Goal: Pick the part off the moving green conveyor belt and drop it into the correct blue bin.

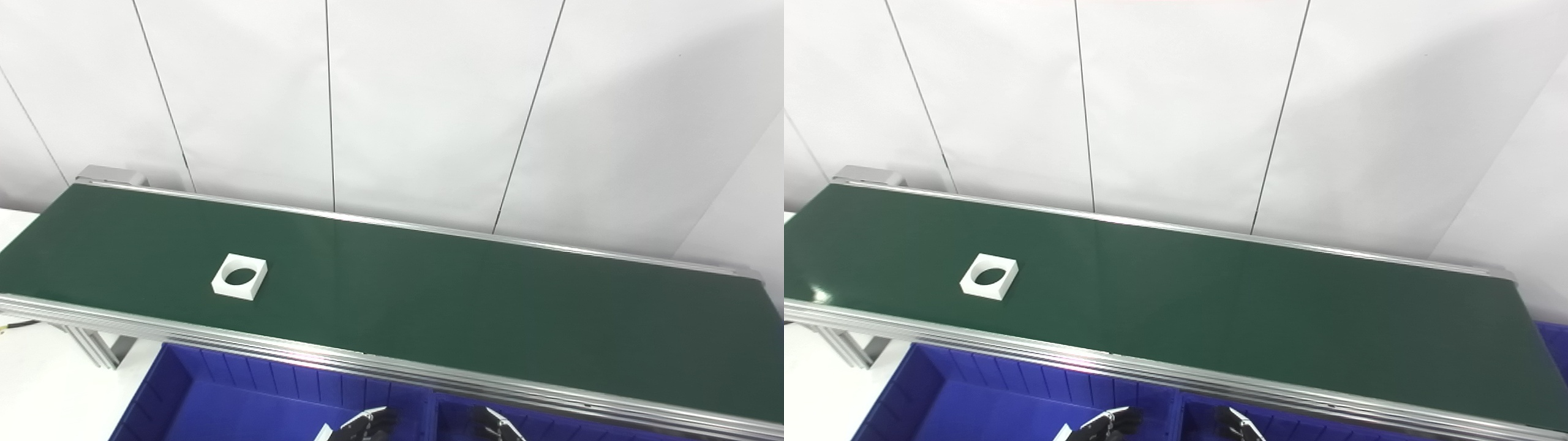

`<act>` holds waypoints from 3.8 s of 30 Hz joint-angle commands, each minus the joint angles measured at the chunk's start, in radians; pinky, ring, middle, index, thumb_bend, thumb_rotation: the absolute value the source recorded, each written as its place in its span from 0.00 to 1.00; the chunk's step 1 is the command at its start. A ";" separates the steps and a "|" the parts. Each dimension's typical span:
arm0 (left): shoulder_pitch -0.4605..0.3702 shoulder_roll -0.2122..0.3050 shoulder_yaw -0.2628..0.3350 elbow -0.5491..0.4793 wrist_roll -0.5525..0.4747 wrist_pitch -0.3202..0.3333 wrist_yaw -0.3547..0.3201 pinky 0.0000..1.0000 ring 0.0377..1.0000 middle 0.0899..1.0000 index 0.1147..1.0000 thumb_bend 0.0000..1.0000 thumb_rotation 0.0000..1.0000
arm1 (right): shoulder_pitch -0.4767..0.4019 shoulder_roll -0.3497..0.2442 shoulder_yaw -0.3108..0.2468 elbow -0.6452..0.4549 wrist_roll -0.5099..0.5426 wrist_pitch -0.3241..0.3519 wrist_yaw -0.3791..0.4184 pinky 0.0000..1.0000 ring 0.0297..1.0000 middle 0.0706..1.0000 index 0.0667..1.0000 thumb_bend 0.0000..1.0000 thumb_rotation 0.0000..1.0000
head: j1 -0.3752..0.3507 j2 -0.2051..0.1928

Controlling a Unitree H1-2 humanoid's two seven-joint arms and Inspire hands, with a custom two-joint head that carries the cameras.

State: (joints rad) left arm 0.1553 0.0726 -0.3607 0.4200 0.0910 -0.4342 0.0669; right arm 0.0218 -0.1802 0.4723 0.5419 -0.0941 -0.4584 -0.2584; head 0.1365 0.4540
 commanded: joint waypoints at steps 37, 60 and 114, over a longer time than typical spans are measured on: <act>-0.321 0.158 0.002 -0.401 0.226 -0.035 0.093 0.79 0.80 0.80 0.77 0.92 0.59 | -0.033 -0.007 0.037 0.050 0.002 -0.012 -0.034 0.76 0.78 0.82 0.81 0.94 0.93 | 0.028 -0.021; -0.627 0.395 0.020 -0.238 0.701 -0.011 -0.036 0.71 0.75 0.78 0.81 1.00 0.00 | -0.056 0.019 0.010 0.093 0.021 -0.012 0.007 0.69 0.76 0.81 0.81 0.98 0.94 | 0.028 -0.033; -0.922 0.265 -0.209 0.365 0.833 0.170 -0.076 0.77 0.81 0.83 0.85 1.00 0.04 | -0.034 0.033 0.033 0.054 0.004 -0.012 -0.004 0.70 0.76 0.81 0.82 0.97 0.91 | -0.008 -0.008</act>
State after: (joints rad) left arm -0.7141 0.3251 -0.5668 0.7870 0.9104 -0.2722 -0.0280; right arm -0.0250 -0.1512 0.4924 0.6071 -0.0771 -0.4725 -0.2633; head 0.1273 0.4449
